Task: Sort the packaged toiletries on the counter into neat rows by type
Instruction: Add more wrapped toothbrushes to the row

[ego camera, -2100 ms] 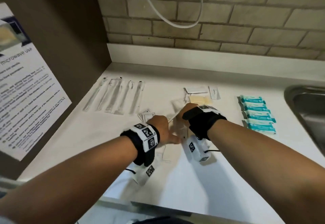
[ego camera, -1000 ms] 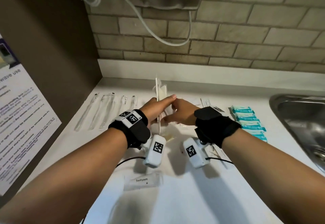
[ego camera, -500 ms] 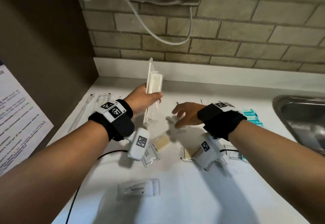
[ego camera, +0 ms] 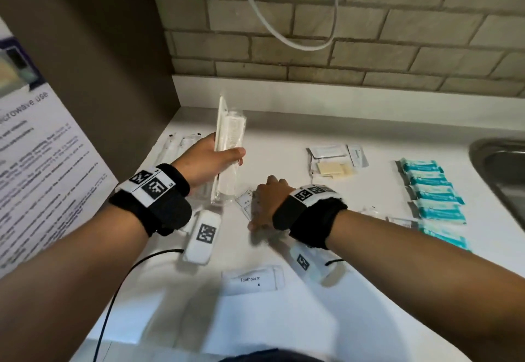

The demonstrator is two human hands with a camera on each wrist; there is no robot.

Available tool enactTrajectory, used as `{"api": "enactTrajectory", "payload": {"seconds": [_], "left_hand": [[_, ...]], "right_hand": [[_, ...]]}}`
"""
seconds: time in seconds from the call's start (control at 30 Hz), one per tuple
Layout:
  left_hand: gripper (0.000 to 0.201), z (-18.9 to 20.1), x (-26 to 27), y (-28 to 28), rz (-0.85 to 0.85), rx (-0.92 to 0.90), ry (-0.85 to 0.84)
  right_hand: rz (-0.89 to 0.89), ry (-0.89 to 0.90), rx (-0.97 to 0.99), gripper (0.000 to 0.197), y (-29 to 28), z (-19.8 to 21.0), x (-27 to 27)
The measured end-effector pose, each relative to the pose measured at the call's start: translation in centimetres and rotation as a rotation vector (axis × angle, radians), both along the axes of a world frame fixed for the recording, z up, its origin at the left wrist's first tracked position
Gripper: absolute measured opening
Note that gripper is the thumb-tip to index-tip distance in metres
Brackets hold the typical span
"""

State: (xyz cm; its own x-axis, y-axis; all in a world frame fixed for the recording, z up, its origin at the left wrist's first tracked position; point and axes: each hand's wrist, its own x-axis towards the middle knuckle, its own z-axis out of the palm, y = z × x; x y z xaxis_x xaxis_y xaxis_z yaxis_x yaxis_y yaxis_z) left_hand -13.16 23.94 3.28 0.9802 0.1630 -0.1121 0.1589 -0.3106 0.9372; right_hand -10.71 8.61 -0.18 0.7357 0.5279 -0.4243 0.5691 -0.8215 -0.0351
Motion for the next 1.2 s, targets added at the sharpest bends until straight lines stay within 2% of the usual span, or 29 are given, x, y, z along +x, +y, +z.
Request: {"api": "enactTrajectory", "payload": {"seconds": [0.07, 0.1, 0.17, 0.2, 0.3, 0.43, 0.5, 0.63, 0.83, 0.97, 1.1, 1.2], "left_hand": [[0.025, -0.2, -0.5, 0.1, -0.011, 0.000, 0.010], [0.023, -0.3, -0.6, 0.1, -0.016, -0.002, 0.016], [0.022, -0.5, -0.9, 0.1, -0.032, 0.013, 0.023], [0.022, -0.6, -1.0, 0.0, -0.036, 0.018, 0.024], [0.022, -0.7, -1.2, 0.2, -0.032, 0.005, 0.021], [0.017, -0.9, -1.6, 0.5, -0.062, 0.019, 0.018], [0.018, -1.0, -1.8, 0.3, -0.075, 0.029, 0.022], [0.013, -1.4, -1.9, -0.1, -0.107, 0.046, 0.025], [0.008, -1.2, -1.8, -1.1, -0.137, 0.043, 0.006], [0.006, -0.8, -1.7, -1.7, -0.134, 0.034, -0.011], [0.006, -0.2, -1.8, -1.5, -0.106, 0.022, -0.030], [0.009, 0.0, -2.3, -1.6, -0.103, 0.026, -0.032]], "right_hand": [[-0.048, 0.034, -0.026, 0.082, 0.6, 0.2, 0.0], [-0.087, 0.070, -0.018, 0.077, 0.8, 0.3, 0.0], [-0.130, 0.148, 0.021, 0.046, 0.8, 0.3, 0.0], [-0.139, 0.176, 0.040, 0.037, 0.6, 0.3, 0.1], [-0.183, 0.144, 0.087, 0.024, -0.3, 1.1, 0.3], [-0.181, 0.116, 0.045, 0.062, -2.3, 2.7, 0.4], [-0.181, 0.128, 0.005, 0.073, -3.0, 2.5, 0.3], [-0.183, 0.128, -0.011, 0.065, -3.2, 1.7, 0.2], [-0.068, -0.031, -0.145, 0.060, -3.5, 1.8, -0.7], [-0.067, 0.031, -0.043, 0.037, -4.3, 2.2, -0.6], [-0.019, 0.107, 0.062, 0.048, -4.5, 3.5, -2.2], [0.052, 0.226, 0.106, 0.048, -3.5, 3.2, -4.7]]}}
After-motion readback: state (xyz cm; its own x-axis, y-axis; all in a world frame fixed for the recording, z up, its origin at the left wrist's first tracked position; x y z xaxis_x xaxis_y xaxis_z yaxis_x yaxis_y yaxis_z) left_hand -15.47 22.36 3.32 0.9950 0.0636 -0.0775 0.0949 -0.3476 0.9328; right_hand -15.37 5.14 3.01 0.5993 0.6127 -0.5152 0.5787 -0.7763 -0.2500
